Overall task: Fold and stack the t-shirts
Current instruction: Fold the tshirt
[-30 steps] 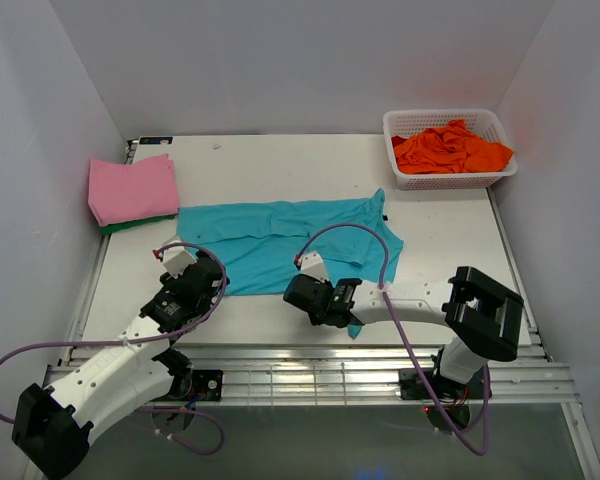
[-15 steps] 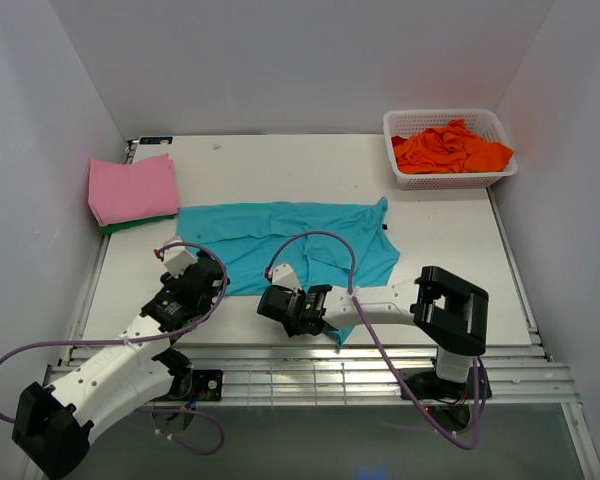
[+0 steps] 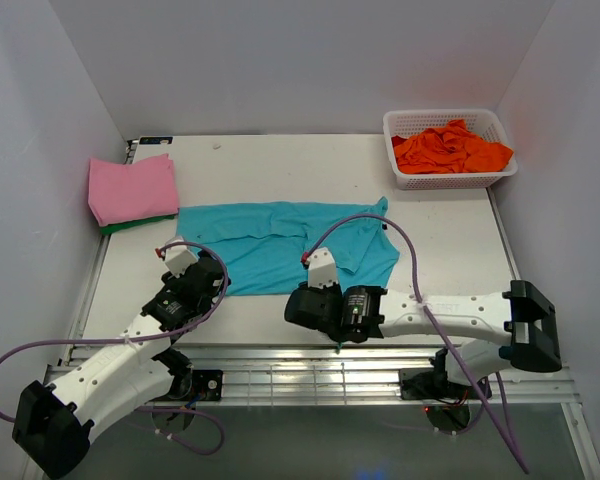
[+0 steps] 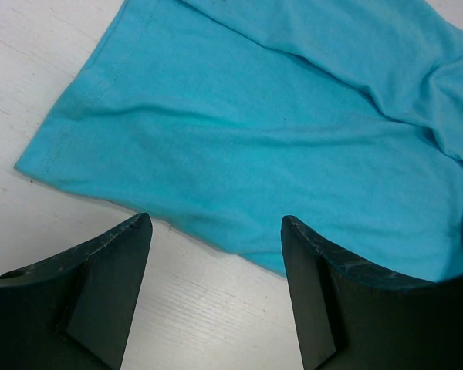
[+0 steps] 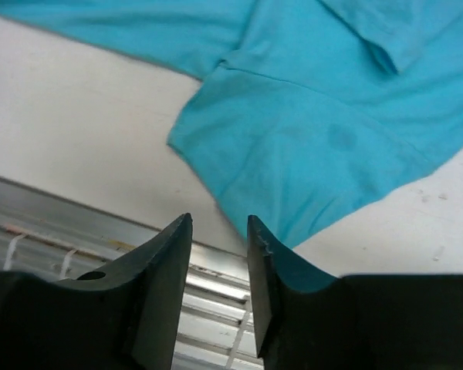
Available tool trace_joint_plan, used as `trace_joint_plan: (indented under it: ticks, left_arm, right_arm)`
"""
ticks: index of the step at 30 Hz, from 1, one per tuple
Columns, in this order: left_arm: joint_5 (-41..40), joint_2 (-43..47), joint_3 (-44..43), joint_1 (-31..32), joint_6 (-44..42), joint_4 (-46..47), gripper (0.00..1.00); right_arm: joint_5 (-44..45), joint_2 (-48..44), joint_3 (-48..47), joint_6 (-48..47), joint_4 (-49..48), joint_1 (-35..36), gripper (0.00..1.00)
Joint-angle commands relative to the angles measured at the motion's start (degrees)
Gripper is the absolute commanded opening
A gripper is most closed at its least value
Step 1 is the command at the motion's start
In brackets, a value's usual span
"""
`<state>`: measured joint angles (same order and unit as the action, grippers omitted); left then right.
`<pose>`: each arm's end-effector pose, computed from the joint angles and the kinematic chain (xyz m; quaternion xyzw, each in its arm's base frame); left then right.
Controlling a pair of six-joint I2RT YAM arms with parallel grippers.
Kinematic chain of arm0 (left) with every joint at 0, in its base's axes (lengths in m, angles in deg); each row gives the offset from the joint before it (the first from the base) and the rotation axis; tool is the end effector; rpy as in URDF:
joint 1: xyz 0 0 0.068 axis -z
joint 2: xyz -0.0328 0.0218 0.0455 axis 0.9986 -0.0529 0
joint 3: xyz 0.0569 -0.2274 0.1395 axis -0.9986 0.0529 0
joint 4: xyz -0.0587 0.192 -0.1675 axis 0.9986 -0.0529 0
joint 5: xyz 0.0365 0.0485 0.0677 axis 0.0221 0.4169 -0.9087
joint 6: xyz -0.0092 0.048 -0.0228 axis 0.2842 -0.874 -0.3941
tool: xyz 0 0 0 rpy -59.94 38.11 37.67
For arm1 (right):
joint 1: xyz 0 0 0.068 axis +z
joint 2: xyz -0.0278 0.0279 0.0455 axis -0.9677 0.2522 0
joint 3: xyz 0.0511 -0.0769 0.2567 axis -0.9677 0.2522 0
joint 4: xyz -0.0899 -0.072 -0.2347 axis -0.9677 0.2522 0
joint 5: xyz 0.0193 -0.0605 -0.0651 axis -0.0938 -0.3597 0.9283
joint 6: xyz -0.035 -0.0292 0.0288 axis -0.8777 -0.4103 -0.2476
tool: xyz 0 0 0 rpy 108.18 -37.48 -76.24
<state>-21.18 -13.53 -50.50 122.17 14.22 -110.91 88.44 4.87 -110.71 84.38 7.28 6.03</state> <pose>0.1376 -0.0689 0.2045 -0.2580 0.8495 0.0038 0.4601 0.0649 0.2760 0.2624 -0.1594 0.8967 0.0875 0.4036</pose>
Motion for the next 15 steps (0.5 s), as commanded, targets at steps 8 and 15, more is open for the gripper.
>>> trace_joint_plan:
  ticks: [8,15]
  left_arm:
    - [0.98,1.31,-0.11,-0.31,-0.76,0.99,0.78]
    - [0.81,1.31,-0.11,-0.31,-1.02,0.99,0.78]
  right_arm:
    - [4.62,0.36,6.97,-3.49,-2.40,-20.49,0.08]
    - [3.30,2.20,8.03,-11.76,-9.28,-29.57,0.08]
